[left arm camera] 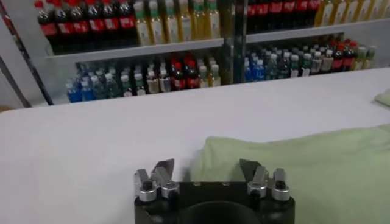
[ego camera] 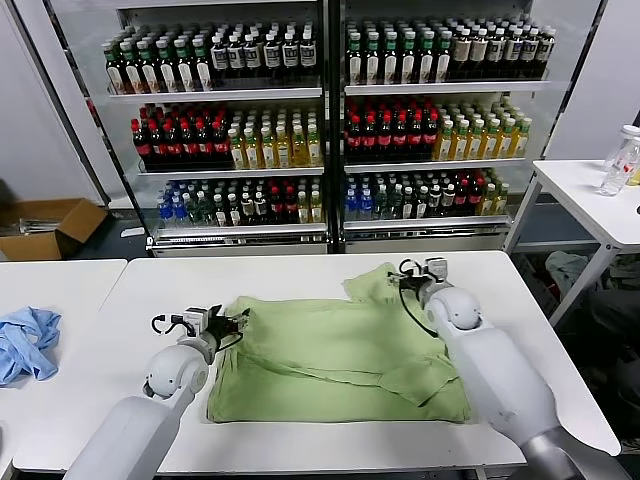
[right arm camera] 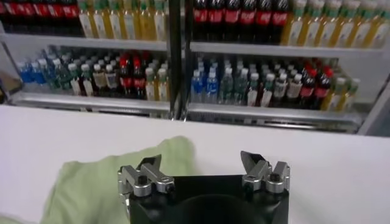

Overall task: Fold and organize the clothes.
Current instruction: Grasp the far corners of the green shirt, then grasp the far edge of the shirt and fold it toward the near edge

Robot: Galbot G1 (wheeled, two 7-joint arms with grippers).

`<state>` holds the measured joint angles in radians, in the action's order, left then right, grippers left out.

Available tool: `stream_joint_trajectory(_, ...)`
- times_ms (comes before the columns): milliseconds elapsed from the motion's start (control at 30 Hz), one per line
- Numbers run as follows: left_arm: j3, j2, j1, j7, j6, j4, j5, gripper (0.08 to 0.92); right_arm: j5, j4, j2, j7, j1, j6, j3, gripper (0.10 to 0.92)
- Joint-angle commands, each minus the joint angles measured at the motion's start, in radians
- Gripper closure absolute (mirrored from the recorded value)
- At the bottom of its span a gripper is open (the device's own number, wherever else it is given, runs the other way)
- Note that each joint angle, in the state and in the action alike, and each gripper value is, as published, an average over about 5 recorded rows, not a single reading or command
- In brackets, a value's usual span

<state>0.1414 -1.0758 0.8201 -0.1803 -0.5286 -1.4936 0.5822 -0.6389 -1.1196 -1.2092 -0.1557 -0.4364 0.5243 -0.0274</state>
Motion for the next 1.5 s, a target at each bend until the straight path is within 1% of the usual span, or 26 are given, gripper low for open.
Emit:
stream_joint_trajectory(33,-0.040,-0.014,-0.046,0.031,-0.004,0.070,0.015,0.449,0.005,0.212,-0.111,0.017,0.083,-0.013,-0.048,0.276)
stream_joint_trajectory(200,-0.030,-0.011,-0.028,0.037,0.001,0.051,0.034,0.588,-0.032,0.167,-0.086,0.019,0.050,-0.012,-0.044,0.423)
stream_joint_trajectory(333,-0.019,-0.011,-0.002,0.050,0.057,0.025,0.036,0.709,-0.041,0.113,-0.059,0.027,0.030,-0.037,-0.044,0.535)
stream_joint_trajectory(433,-0.003,-0.010,0.023,0.053,0.092,-0.013,0.049,0.796,-0.043,0.041,-0.032,0.027,0.009,-0.074,-0.040,0.622)
stream_joint_trajectory(533,0.024,0.003,0.049,0.052,0.115,-0.066,0.084,0.873,-0.045,-0.065,0.006,0.022,-0.018,-0.112,-0.029,0.709)
stream_joint_trajectory(633,0.054,0.032,0.084,0.051,0.171,-0.133,0.102,0.910,-0.055,-0.189,0.046,0.014,-0.050,-0.142,-0.005,0.795)
stream_joint_trajectory(733,0.086,0.060,0.125,0.047,0.199,-0.204,0.125,0.914,-0.079,-0.307,0.089,0.000,-0.093,-0.151,0.036,0.880)
stream_joint_trajectory(800,0.106,0.072,0.154,0.044,0.197,-0.251,0.143,0.914,-0.097,-0.385,0.119,-0.011,-0.135,-0.149,0.073,0.912)
stream_joint_trajectory(1033,0.146,0.096,0.273,0.039,0.159,-0.410,0.170,0.914,-0.147,-0.666,0.225,-0.071,-0.353,-0.127,0.225,0.920)
stream_joint_trajectory(1133,0.154,0.115,0.330,0.037,0.154,-0.460,0.160,0.914,-0.148,-0.779,0.246,-0.114,-0.499,-0.137,0.301,0.920)
stream_joint_trajectory(1267,0.163,0.141,0.410,0.037,0.138,-0.515,0.140,0.914,-0.125,-0.918,0.252,-0.130,-0.738,-0.129,0.419,0.920)
stream_joint_trajectory(1400,0.162,0.155,0.463,0.025,0.111,-0.546,0.102,0.914,-0.096,-1.020,0.241,-0.148,-0.929,-0.113,0.525,0.920)
stream_joint_trajectory(1500,0.152,0.161,0.474,0.014,0.096,-0.544,0.079,0.914,-0.054,-1.055,0.224,-0.160,-1.040,-0.104,0.567,0.920)
